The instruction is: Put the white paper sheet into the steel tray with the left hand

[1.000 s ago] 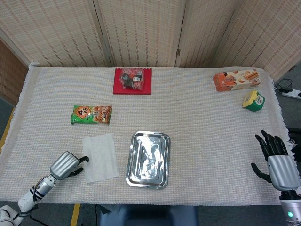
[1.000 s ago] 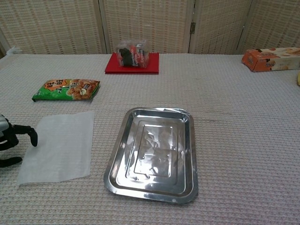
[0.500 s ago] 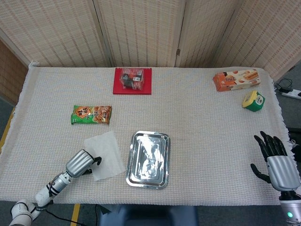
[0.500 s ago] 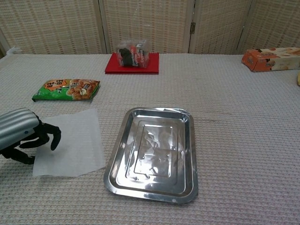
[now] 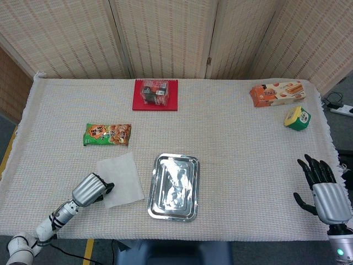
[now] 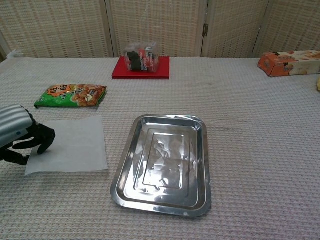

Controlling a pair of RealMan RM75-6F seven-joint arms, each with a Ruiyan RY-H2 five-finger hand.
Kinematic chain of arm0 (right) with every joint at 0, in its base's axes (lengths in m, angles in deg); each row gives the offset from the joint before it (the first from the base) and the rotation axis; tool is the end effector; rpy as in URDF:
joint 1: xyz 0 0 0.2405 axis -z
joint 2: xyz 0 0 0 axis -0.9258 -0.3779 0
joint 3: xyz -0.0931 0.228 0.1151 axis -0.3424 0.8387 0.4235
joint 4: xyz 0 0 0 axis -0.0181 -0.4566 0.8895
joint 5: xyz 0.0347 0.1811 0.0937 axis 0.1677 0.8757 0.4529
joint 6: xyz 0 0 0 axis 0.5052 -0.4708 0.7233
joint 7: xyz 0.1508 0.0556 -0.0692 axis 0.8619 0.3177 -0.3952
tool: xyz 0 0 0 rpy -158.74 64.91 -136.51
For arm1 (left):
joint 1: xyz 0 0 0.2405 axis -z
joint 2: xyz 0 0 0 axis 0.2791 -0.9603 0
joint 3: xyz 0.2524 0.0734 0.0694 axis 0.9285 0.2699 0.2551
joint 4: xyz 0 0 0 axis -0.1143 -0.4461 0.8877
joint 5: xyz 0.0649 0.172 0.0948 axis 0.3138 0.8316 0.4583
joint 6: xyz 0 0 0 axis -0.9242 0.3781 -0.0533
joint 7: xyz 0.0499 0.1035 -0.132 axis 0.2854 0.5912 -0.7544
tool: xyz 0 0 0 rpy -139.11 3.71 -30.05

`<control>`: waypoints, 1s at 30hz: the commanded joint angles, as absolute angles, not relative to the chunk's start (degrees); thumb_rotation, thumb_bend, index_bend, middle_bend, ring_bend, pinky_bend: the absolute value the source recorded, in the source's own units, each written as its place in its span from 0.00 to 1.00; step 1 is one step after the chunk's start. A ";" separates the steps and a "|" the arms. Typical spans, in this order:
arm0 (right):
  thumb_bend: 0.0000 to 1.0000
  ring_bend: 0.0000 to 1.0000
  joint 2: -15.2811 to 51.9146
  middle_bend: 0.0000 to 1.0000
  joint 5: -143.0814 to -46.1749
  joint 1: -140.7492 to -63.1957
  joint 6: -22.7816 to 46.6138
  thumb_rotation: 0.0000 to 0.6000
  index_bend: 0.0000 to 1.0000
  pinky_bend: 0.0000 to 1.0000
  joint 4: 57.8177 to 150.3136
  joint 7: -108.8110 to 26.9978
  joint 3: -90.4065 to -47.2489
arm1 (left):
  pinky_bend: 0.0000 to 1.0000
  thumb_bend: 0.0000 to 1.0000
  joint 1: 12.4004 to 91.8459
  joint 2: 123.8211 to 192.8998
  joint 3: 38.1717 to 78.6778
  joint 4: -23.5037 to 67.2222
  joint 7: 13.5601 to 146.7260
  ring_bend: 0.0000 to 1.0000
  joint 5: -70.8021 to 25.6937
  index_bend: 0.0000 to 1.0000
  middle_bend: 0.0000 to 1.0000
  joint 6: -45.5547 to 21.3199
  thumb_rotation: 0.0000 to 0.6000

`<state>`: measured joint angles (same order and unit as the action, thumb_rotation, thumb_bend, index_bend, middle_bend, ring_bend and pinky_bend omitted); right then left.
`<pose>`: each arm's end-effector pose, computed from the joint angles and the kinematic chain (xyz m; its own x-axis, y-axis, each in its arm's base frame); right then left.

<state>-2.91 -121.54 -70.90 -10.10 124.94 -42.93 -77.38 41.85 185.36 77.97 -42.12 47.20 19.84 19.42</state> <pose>-0.3129 -0.1983 0.1710 0.3972 -0.0189 0.9176 -0.9171 -0.0470 0.3960 -0.2860 0.3065 -0.0098 0.5088 -0.0540 0.8592 0.5860 -0.7094 -0.3916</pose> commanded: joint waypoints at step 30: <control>0.36 0.00 -9.89 0.00 -127.52 -65.78 -21.97 1.00 0.00 0.00 127.11 -29.28 -78.44 | 1.00 0.58 55.40 187.25 79.72 -20.09 70.81 1.00 27.18 0.71 1.00 20.67 1.00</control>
<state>-9.36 -127.61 -66.04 -21.74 127.37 -30.19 -78.47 54.88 185.97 79.36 -19.61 70.18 26.70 22.01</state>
